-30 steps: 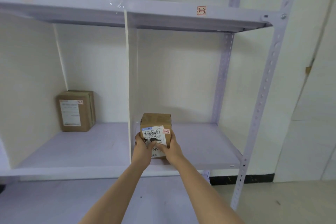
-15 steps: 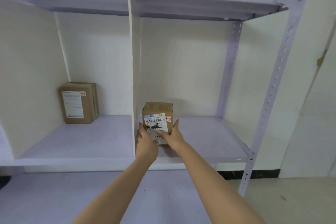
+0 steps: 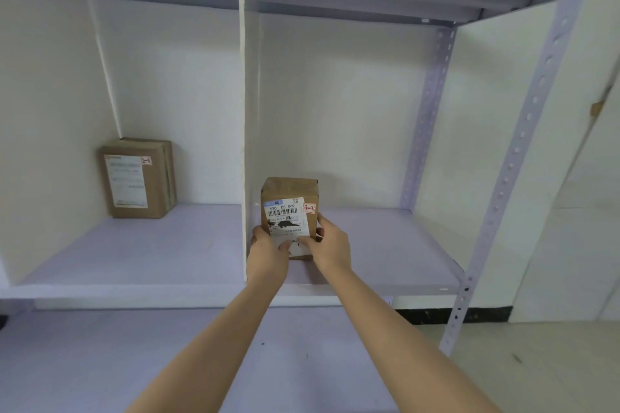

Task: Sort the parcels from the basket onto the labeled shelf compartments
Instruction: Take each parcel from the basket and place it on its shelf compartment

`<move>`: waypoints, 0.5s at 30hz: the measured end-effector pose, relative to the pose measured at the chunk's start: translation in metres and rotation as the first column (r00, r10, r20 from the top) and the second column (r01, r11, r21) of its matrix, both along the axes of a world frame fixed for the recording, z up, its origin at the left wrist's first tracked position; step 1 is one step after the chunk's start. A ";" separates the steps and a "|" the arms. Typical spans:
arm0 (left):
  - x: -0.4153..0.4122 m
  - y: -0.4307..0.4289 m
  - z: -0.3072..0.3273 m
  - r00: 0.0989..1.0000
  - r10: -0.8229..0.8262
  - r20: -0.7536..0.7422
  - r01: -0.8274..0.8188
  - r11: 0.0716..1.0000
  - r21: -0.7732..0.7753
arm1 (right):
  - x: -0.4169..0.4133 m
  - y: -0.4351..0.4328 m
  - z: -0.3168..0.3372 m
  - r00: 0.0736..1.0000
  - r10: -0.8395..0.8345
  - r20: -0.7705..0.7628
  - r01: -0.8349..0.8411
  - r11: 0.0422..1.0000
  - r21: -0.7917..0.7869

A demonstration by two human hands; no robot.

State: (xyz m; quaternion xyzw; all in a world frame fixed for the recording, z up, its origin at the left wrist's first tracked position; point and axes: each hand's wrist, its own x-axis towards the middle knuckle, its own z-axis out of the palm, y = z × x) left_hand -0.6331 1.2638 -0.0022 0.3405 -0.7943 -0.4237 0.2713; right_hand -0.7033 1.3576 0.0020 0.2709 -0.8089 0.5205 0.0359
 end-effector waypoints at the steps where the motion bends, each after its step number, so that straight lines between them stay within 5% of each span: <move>1: -0.002 -0.001 0.002 1.000 0.004 0.014 -0.004 1.000 0.003 | 0.000 -0.003 0.001 1.000 -0.016 0.005 0.016 1.000 -0.002; 15: -0.045 -0.026 0.007 0.998 0.064 0.015 -0.064 0.998 0.018 | -0.043 -0.037 0.002 0.998 -0.050 0.033 0.050 0.999 0.004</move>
